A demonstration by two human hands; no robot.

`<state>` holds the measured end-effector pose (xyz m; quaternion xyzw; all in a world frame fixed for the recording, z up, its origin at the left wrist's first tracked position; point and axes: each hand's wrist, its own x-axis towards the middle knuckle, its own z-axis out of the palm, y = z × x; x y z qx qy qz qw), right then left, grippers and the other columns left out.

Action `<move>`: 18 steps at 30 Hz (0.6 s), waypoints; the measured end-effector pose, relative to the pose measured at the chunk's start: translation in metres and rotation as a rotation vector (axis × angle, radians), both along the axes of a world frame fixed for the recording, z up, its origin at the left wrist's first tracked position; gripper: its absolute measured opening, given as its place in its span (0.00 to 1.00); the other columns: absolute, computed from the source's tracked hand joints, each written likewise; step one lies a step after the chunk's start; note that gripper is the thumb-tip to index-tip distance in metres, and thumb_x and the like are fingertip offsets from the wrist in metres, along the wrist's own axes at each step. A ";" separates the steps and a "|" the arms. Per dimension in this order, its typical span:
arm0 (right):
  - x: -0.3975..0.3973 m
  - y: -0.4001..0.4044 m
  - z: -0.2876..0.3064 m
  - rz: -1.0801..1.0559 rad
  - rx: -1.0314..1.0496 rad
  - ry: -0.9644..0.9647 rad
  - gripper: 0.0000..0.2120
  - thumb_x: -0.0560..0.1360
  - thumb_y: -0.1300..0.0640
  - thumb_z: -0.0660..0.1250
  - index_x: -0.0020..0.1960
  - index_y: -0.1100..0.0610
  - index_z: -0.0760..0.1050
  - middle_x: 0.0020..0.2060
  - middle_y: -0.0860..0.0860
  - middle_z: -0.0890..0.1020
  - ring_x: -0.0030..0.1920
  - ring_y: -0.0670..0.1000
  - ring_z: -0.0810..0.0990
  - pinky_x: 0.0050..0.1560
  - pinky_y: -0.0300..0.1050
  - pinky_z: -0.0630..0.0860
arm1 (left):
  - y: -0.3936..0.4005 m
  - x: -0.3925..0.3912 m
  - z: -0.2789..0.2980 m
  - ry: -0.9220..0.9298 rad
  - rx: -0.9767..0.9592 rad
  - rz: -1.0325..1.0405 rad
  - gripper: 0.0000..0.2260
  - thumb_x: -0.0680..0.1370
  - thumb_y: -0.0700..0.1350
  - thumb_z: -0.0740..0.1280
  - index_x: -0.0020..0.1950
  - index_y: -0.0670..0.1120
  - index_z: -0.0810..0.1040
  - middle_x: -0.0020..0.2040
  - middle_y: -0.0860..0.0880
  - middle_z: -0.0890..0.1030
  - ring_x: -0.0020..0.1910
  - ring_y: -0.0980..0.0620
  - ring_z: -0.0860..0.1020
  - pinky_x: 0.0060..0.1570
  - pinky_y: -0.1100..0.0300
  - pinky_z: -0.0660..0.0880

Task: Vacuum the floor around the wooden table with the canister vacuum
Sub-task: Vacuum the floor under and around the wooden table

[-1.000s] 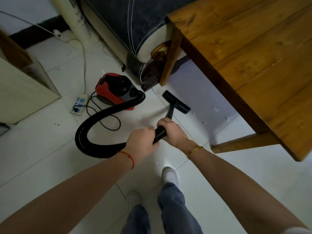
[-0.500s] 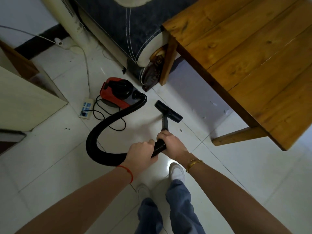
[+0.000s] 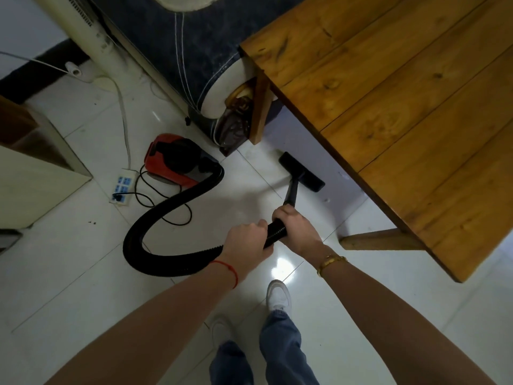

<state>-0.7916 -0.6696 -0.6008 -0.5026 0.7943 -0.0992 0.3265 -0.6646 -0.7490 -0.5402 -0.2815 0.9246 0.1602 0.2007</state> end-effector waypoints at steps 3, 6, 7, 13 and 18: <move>-0.024 -0.001 0.001 0.026 0.004 -0.001 0.12 0.71 0.62 0.71 0.53 0.57 0.74 0.56 0.52 0.74 0.51 0.55 0.78 0.52 0.44 0.76 | 0.001 -0.022 -0.001 0.008 0.020 0.030 0.13 0.78 0.53 0.60 0.53 0.44 0.70 0.39 0.49 0.73 0.36 0.48 0.73 0.35 0.59 0.64; -0.042 -0.008 0.003 0.046 0.005 -0.003 0.12 0.70 0.63 0.72 0.52 0.56 0.74 0.55 0.52 0.75 0.51 0.55 0.78 0.52 0.45 0.77 | -0.002 -0.037 0.002 0.025 0.025 0.064 0.13 0.78 0.53 0.61 0.53 0.45 0.70 0.40 0.49 0.75 0.37 0.48 0.75 0.35 0.60 0.64; -0.046 -0.010 0.005 0.054 0.009 -0.001 0.12 0.70 0.62 0.72 0.52 0.56 0.74 0.55 0.52 0.75 0.51 0.55 0.78 0.53 0.46 0.77 | -0.003 -0.041 0.003 0.030 0.021 0.071 0.13 0.78 0.53 0.61 0.53 0.45 0.70 0.40 0.49 0.76 0.37 0.49 0.75 0.35 0.60 0.65; -0.042 -0.025 0.014 0.096 0.007 -0.012 0.13 0.70 0.62 0.72 0.53 0.56 0.74 0.54 0.52 0.76 0.51 0.55 0.78 0.52 0.48 0.78 | -0.014 -0.034 0.014 0.046 0.001 0.098 0.12 0.78 0.53 0.60 0.52 0.45 0.71 0.37 0.51 0.71 0.33 0.52 0.70 0.33 0.60 0.65; -0.011 -0.031 0.021 0.135 0.010 -0.048 0.12 0.71 0.61 0.71 0.53 0.56 0.75 0.56 0.52 0.76 0.51 0.55 0.79 0.52 0.42 0.75 | -0.015 0.000 0.023 0.042 0.020 0.131 0.12 0.77 0.53 0.60 0.51 0.45 0.71 0.36 0.51 0.71 0.32 0.52 0.71 0.32 0.61 0.65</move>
